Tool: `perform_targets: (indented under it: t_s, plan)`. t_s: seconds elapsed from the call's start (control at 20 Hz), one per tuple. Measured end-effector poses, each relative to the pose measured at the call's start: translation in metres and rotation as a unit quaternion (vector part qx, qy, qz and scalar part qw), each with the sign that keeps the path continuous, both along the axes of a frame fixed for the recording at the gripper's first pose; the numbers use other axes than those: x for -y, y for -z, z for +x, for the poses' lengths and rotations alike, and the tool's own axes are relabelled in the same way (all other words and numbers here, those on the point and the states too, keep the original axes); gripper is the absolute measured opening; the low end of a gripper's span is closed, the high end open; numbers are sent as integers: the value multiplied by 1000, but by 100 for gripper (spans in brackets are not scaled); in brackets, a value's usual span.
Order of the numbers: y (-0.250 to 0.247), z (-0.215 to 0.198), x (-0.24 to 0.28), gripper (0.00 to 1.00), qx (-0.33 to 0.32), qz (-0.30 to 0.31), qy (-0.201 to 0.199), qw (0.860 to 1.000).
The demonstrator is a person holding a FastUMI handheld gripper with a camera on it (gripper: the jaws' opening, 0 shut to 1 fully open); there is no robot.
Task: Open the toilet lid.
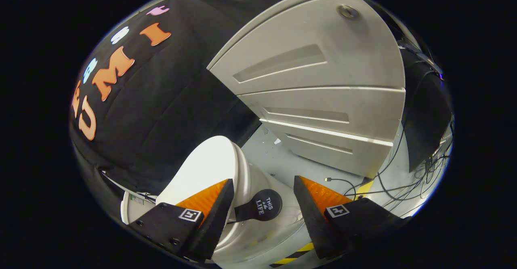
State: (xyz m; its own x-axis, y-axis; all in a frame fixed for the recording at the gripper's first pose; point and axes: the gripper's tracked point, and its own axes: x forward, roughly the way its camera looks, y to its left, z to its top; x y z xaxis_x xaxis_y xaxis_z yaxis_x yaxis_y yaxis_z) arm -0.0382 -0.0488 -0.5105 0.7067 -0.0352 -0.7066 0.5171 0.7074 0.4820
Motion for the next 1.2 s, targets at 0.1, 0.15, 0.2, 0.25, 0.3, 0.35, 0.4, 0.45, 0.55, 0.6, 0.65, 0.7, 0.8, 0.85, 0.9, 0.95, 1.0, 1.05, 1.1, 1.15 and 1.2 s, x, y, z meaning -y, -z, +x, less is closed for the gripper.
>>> perform_targets:
  t_s: [0.1, 0.15, 0.2, 0.25, 0.3, 0.35, 0.4, 0.45, 0.55, 0.6, 0.65, 0.7, 0.8, 0.85, 0.9, 0.95, 1.0, 1.05, 1.1, 1.15, 1.2]
  plan:
    - [5, -7, -5, 90, -12, 31, 3, 999]
    - [7, -10, -7, 84, -16, 43, 3, 999]
    - [9, -10, -12, 82, -17, 56, 3, 998]
    - [10, -12, -16, 81, -19, 70, 2, 997]
    - [9, -10, -17, 75, -15, 80, 8, 997]
    - [9, -8, -19, 69, -13, 88, 11, 996]
    - [6, -7, -22, 67, -9, 96, 11, 995]
    - [5, -7, -22, 58, -11, 95, 10, 995]
    - [2, -7, -22, 49, -14, 102, 10, 995]
    - [-1, -7, -22, 46, -12, 115, 15, 993]
    - [0, -7, -23, 42, -13, 129, 16, 991]
    - [-10, -11, -20, 34, -10, 146, 16, 989]
    - [-13, -9, -22, 25, -12, 155, 15, 988]
    - [-14, -3, -19, 20, -10, 140, 18, 990]
    - [-16, 4, -17, 16, -2, 114, 13, 993]
    - [-21, 12, -15, 16, 9, 90, 7, 996]
    - [-28, 16, -17, 16, 13, 77, 3, 997]
    - [-35, 24, -14, 8, 23, 60, 6, 998]
    - [-46, 26, -17, 8, 29, 52, -1, 998]
    - [-56, 28, -18, 8, 38, 44, -6, 998]
    - [-66, 29, -21, 8, 41, 40, -12, 998]
